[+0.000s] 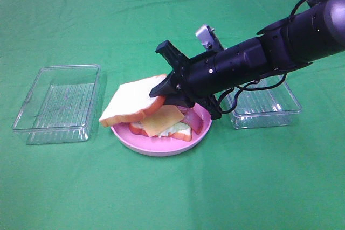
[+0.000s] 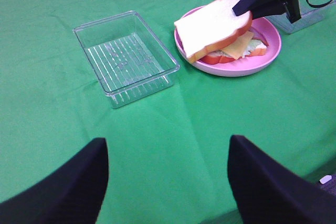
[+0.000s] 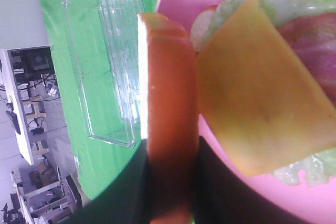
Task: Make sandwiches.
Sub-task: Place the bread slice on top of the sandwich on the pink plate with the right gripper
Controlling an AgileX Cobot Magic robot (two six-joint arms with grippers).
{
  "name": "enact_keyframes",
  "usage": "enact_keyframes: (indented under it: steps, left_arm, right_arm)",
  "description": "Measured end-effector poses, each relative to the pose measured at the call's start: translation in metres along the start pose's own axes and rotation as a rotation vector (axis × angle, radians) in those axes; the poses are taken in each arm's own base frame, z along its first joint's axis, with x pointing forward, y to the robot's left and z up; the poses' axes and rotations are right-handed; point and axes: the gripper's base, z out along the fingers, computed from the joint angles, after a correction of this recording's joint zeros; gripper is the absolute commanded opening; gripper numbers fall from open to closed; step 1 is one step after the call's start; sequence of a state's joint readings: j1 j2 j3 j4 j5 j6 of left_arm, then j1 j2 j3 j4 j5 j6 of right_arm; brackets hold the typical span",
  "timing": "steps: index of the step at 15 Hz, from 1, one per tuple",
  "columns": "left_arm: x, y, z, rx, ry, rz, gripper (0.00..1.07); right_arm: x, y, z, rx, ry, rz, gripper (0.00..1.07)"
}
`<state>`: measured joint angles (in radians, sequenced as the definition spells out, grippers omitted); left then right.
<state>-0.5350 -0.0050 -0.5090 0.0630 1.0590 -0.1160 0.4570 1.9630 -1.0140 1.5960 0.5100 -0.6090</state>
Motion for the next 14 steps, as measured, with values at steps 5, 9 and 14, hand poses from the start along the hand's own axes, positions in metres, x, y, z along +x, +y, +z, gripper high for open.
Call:
enact_keyframes:
  steps: [5,9,14]
  left_arm:
    - [0.000,0.000,0.000,0.000,0.000,0.000,0.63]
    - [0.000,0.000,0.000,0.000,0.000,0.000,0.63]
    - [0.000,0.000,0.000,0.000,0.000,0.000,0.63]
  right_arm:
    - [0.000,-0.004,0.000,0.042,0.000,-0.018,0.00]
    - [-0.006,-0.008,-0.005,0.037,0.003,-0.004,0.00]
    - [-0.009,-0.015,-0.011,0.059,0.030,-0.026,0.00]
